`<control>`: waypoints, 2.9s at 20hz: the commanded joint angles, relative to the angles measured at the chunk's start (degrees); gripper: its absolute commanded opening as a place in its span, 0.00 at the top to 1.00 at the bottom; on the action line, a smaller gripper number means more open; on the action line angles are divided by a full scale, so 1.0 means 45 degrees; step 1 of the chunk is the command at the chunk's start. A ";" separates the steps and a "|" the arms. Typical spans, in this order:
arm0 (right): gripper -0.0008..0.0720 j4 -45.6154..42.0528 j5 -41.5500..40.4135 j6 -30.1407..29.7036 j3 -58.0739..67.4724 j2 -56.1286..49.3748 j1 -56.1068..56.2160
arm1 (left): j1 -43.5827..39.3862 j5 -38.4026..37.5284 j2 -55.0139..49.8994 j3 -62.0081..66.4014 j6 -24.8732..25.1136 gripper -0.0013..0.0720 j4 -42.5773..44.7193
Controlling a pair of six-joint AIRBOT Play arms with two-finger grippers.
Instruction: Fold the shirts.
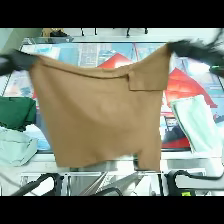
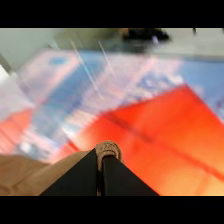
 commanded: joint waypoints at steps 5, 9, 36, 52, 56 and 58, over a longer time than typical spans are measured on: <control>0.96 -0.0947 -0.3623 0.0185 0.0413 -0.5251 0.0787 | -0.1039 0.0486 -0.7732 0.2939 -0.0583 0.96 0.2652; 0.96 -0.1239 -0.3755 -0.0141 0.0753 -0.5319 0.0534 | -0.1132 -0.0311 -0.9068 0.5231 -0.1171 0.96 0.2715; 0.54 -0.3623 -0.0131 0.1768 -0.0928 -0.1812 -0.1103 | -0.1151 -0.4240 -0.9136 0.6387 -0.3196 0.13 0.4877; 0.38 -0.4337 0.3682 0.5231 -1.2750 0.5246 -0.4770 | 0.1205 -0.1015 -0.3453 -0.7417 -0.2127 0.18 0.5183; 0.38 -0.4337 0.3638 0.5187 -1.3070 0.5013 -0.4750 | 0.0228 0.0505 -0.3492 -0.7864 -0.1486 0.18 0.3929; 0.38 -0.4357 0.3633 0.5173 -1.3245 0.4755 -0.4750 | -0.0233 0.0704 -0.3492 -0.7412 -0.1365 0.18 0.3653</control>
